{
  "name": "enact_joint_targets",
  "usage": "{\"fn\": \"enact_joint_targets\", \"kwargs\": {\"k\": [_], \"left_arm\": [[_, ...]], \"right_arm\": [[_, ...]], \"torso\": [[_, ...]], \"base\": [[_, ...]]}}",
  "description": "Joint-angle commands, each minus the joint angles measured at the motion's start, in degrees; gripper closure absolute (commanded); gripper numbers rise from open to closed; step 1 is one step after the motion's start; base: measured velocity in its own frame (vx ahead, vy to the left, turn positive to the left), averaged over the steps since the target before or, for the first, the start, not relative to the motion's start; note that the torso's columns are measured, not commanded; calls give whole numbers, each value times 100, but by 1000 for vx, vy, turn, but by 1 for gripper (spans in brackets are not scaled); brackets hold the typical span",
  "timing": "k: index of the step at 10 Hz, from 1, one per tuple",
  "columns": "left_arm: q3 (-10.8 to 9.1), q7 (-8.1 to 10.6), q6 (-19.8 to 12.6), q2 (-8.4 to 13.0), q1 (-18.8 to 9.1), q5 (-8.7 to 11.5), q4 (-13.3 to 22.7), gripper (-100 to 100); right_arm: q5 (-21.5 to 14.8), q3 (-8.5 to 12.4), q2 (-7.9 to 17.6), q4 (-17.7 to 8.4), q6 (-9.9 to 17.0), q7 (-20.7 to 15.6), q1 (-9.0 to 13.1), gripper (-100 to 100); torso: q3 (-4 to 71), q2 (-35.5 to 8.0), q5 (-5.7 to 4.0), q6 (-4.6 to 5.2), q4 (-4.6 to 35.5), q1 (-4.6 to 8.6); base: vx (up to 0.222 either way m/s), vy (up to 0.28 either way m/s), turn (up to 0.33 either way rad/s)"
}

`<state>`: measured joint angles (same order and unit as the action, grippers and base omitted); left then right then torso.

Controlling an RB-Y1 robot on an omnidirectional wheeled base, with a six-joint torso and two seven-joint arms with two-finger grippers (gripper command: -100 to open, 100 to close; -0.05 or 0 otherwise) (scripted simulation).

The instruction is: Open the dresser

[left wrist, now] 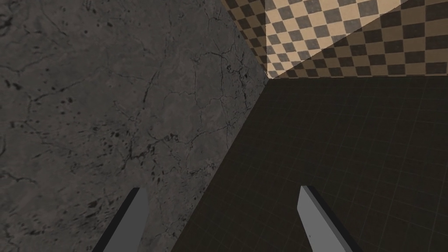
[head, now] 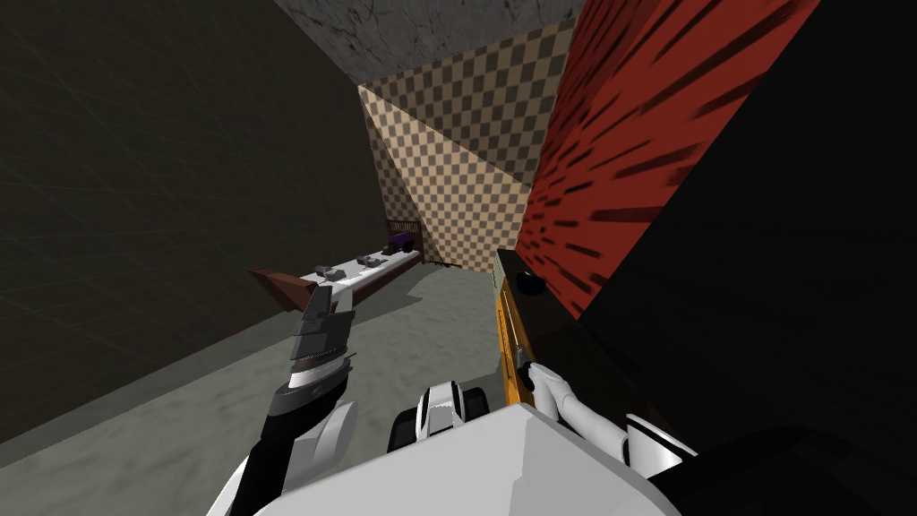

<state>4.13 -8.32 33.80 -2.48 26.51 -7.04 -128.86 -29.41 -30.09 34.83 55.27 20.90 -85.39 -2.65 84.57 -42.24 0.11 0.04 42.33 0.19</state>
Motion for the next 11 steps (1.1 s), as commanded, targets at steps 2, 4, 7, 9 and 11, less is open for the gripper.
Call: {"fn": "enact_joint_targets", "kwargs": {"k": [2, 4, 7, 9, 11], "left_arm": [[-1, 0, 0, 1, 0, 0, 0, 0], [0, 0, 0, 0, 0, 0, 0, 0], [-1, 0, 0, 1, 0, 0, 0, 0], [0, 0, 0, 0, 1, 0, 0, 0], [0, 0, 0, 0, 1, 0, 0, 0]], "right_arm": [[-289, 56, -245, -209, 40, 121, 87, -100], [-501, 98, -428, -354, 74, 218, 149, -100], [-617, 109, -551, -404, 122, 262, 173, -100], [-289, 56, -245, -209, 40, 121, 87, 100], [-147, 28, -123, -112, 17, 57, 45, 100]], "torso": [[3, 1, -15, -4, -5, 3], [-1, 20, -35, -10, -12, 29], [4, 52, -63, -20, -23, 78], [9, 51, -49, -9, -24, 56], [14, 26, -58, 7, -44, 29]], "base": [[9, -53, 25], [0, -51, 11], [-7, -47, 10], [13, 60, -16], [2, 63, -15]]}}
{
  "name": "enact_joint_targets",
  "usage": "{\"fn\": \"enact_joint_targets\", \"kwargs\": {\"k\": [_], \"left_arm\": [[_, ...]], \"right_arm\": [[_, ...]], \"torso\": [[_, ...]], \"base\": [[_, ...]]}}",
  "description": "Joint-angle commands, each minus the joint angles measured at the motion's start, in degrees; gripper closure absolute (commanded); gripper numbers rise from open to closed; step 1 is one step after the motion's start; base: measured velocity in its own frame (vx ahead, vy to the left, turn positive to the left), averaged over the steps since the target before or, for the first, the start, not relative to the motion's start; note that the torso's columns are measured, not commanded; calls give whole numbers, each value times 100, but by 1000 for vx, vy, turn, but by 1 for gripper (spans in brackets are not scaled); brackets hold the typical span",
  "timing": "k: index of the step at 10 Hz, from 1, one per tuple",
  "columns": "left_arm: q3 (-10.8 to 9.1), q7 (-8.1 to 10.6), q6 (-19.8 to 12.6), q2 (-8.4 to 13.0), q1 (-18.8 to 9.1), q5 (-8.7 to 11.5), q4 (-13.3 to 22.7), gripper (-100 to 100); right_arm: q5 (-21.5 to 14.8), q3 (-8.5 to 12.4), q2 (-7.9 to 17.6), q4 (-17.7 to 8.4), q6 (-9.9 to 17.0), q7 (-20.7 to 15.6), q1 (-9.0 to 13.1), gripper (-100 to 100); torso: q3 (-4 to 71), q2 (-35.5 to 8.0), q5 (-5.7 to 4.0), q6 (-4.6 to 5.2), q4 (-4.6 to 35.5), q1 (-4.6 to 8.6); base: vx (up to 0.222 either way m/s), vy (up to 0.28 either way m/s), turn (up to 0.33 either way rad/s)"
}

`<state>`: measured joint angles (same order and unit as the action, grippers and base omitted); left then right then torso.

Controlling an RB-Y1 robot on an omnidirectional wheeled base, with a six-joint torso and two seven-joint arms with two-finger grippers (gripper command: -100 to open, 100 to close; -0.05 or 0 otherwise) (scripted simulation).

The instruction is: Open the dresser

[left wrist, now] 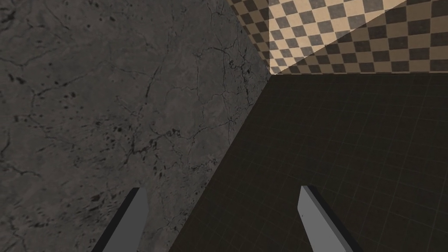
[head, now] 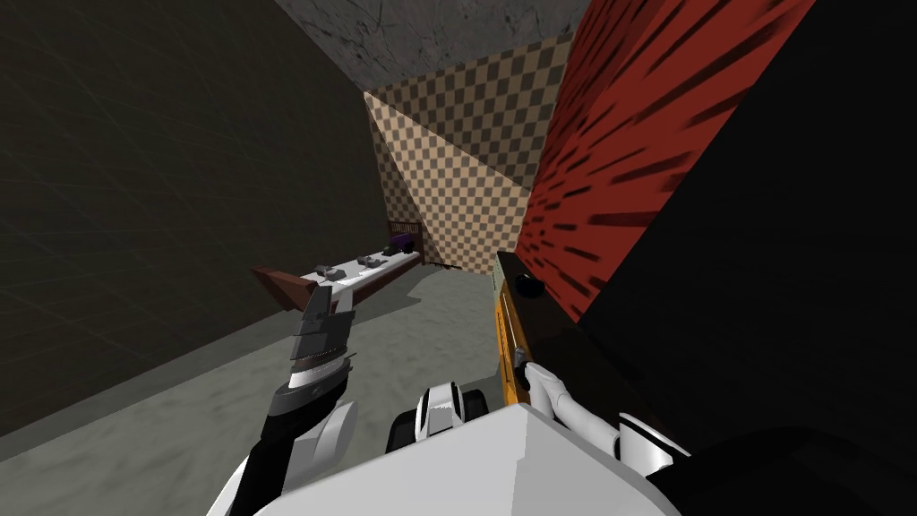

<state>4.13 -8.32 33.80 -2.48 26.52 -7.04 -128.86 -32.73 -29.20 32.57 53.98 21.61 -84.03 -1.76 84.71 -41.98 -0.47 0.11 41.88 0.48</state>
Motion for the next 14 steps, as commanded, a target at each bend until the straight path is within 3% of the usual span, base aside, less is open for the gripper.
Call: {"fn": "enact_joint_targets", "kwargs": {"k": [1, 8, 10, 11, 14], "left_arm": [[0, 0, 0, 0, 0, 0, 0, 0], [2, 0, 0, -2, 0, 0, 0, 0], [1, 0, 0, -1, -2, 0, 0, 0], [1, 0, 0, -1, -2, 0, 1, 0], [0, 0, 0, 0, 0, 0, 0, 0]], "right_arm": [[327, -89, 226, 115, -77, -144, -86, 100], [180, -8, 138, 91, 114, -127, 51, 100], [327, 69, -2, -124, 299, -138, 252, 100], [507, 20, 219, -38, 191, -189, 191, -100], [915, -51, 553, -8, 89, -301, 192, -100]], "torso": [[-8, -14, 5, -1, 7, -9], [-9, -25, 31, -6, 22, -53], [-32, -51, 30, -15, 43, -14], [-27, -43, 30, -19, 41, -35], [-12, -28, 46, -4, 40, -30]], "base": [[1, 43, -12], [45, 130, 17], [-38, 108, 224], [-26, 102, 103], [-21, 45, 36]]}}
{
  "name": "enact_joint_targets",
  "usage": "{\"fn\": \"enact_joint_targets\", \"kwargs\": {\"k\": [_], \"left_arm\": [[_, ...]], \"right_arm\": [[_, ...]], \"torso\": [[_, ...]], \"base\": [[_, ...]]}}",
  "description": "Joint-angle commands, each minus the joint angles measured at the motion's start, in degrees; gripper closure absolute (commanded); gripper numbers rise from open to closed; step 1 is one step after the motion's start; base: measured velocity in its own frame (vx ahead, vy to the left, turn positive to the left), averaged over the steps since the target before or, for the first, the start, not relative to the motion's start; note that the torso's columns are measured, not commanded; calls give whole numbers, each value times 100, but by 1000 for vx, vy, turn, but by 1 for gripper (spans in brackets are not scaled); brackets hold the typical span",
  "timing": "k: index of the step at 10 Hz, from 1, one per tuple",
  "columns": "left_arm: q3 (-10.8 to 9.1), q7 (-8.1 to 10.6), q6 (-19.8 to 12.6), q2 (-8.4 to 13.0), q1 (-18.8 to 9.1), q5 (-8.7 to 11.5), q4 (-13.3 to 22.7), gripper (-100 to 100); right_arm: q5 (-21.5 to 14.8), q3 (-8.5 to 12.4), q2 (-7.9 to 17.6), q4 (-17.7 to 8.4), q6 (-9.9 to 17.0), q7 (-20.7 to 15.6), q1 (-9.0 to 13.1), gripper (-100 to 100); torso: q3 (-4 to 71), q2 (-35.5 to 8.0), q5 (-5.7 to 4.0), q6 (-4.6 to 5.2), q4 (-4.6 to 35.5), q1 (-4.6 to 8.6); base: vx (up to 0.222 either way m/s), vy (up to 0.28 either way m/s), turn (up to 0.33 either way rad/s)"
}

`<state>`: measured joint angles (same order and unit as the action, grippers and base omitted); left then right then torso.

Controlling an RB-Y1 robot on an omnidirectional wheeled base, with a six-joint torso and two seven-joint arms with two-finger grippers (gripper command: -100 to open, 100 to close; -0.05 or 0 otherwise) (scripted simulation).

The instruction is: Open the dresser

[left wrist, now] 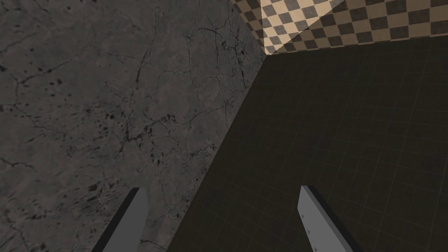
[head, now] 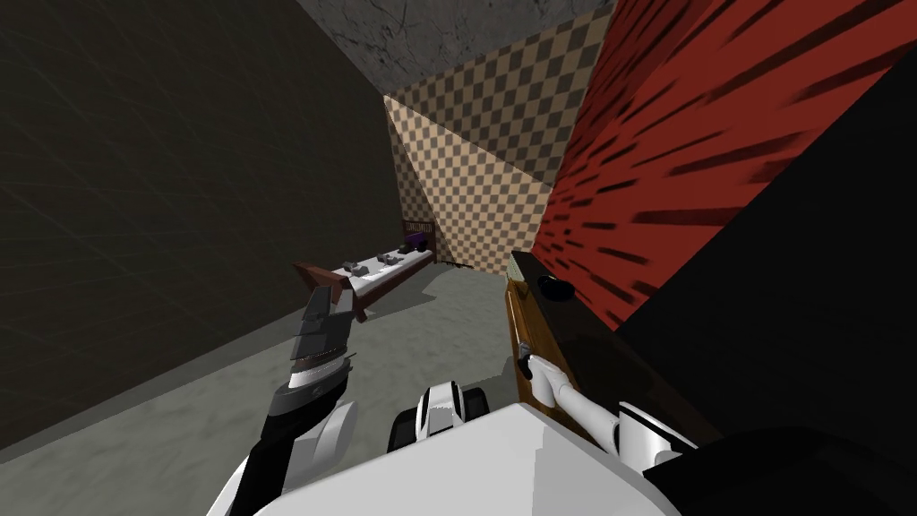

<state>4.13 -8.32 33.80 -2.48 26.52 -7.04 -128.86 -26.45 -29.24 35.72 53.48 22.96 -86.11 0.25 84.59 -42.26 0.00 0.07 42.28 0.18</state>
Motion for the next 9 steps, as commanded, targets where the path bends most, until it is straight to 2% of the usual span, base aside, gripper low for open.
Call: {"fn": "enact_joint_targets", "kwargs": {"k": [1, 4, 5, 8, 9], "left_arm": [[0, 0, 0, 0, 0, 0, 0, 0], [1, 0, 0, -1, -1, 0, 0, 0], [1, 0, 0, -1, 0, 0, 0, 0], [0, 0, 0, 0, 0, 0, 0, 0], [1, 0, 0, 0, 0, 0, 0, 0]], "right_arm": [[537, -83, 405, 57, -97, -149, -8, -100], [1121, -189, 906, 101, -250, -317, -6, -100], [1197, -189, 906, 101, -250, -317, -6, -100], [1768, -296, 1406, 146, -404, -485, -4, -100], [1856, -296, 1406, 146, -404, -485, -4, -100]], "torso": [[-2, -3, 2, -4, 2, -11], [-5, -6, 4, -7, 2, -31], [-3, -2, 3, -6, 1, -23], [-3, -3, -1, -6, 1, -14], [-4, -4, 2, -7, 1, -25]], "base": [[-31, 63, 100], [-34, 99, 69], [-13, 62, 21], [-20, 62, 75], [-14, 62, 19]]}}
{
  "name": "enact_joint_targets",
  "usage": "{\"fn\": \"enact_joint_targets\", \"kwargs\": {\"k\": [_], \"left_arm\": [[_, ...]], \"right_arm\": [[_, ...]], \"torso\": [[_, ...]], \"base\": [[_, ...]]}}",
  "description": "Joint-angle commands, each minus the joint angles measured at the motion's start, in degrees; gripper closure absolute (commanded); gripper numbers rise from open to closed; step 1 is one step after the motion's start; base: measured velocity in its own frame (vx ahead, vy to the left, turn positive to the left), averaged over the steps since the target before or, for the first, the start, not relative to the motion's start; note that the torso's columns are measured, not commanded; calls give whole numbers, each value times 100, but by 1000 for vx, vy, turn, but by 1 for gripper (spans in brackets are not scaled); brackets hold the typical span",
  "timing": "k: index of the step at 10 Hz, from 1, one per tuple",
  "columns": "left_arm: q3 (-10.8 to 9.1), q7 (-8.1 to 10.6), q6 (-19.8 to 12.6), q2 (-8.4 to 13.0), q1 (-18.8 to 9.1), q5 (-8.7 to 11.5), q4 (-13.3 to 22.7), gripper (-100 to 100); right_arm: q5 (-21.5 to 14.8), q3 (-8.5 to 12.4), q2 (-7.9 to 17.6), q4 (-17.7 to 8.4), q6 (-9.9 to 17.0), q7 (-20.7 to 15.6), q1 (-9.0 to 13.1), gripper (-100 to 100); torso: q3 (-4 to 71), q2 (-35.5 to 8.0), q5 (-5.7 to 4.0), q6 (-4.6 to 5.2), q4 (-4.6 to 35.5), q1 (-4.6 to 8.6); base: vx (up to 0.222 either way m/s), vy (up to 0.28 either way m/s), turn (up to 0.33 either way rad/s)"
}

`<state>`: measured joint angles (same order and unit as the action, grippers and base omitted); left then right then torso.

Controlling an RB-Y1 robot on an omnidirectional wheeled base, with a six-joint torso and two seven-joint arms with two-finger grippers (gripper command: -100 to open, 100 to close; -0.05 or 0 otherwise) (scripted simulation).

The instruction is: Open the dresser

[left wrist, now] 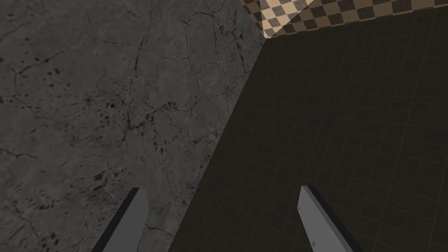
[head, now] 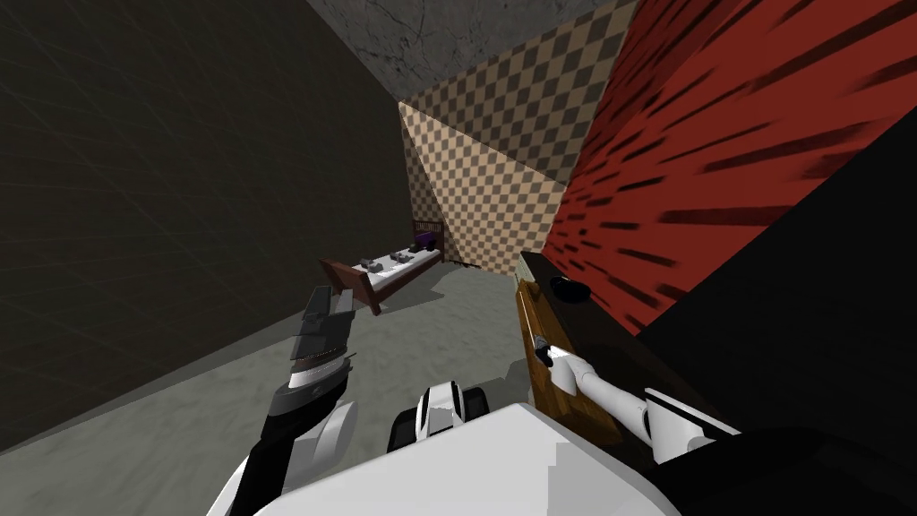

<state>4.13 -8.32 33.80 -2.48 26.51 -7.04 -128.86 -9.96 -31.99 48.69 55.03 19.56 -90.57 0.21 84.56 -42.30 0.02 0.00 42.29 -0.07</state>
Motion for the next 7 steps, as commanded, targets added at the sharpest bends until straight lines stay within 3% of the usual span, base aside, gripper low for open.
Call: {"fn": "enact_joint_targets", "kwargs": {"k": [1, 2, 7], "left_arm": [[0, 0, 0, 0, 0, 0, 0, 0], [-1, 0, 0, 1, 0, 0, 0, 0], [-1, 0, 0, 1, 1, 0, 0, 0]], "right_arm": [[134, -17, 75, -10, -42, -30, 6, -100], [149, -19, 81, -11, -50, -35, 7, 0], [147, -18, 80, -11, -49, -35, 7, 0]], "torso": [[1, 1, -1, 2, -1, 6], [2, 4, -5, 1, -1, 19], [1, 1, -1, 0, 0, 6]], "base": [[-6, 24, -4], [-2, 6, 0], [0, 0, 0]]}}
